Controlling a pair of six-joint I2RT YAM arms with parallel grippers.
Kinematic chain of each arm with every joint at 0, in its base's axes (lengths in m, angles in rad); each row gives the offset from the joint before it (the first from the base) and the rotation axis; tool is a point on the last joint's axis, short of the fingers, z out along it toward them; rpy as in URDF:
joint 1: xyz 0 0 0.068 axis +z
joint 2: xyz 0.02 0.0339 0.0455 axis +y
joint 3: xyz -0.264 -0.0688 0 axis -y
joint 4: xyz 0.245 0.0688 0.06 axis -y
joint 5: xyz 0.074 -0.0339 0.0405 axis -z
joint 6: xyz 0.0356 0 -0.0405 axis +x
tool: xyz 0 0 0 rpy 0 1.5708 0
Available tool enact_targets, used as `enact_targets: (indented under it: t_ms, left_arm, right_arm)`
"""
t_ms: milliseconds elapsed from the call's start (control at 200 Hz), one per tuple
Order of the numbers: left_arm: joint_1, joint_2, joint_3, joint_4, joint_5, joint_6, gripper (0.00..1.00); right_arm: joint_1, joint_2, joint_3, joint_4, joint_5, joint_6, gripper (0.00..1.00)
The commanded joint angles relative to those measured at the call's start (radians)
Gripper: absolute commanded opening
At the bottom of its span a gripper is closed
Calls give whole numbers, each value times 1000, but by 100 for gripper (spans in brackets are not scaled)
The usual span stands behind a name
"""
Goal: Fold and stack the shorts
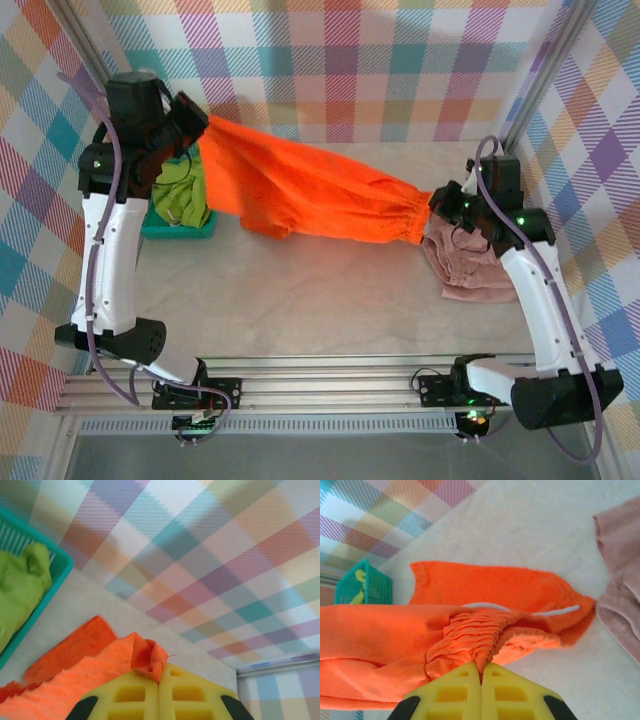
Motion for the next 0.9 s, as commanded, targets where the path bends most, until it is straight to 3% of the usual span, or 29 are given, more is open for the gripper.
enact_targets:
  t_ms: [0,310,510,630,895]
  left_arm:
    - [2,80,134,-16,-51,80,0]
    - [31,277,431,24,-34,77,0]
    - [19,234,412,15,25,123,0]
    - [-29,129,197,24,43,185,0]
    - [-140,-309,-622,234,55,104,0]
  right_arm:
    - [-27,101,130,66,-30,-38,0]
    - [-51,409,580,160,-149,-113,0]
    - [-84,429,648,178,-154,-137,0]
    - [-91,392,537,171,-133,-190,0]
    - [-102,202,173,162,2,-324,0]
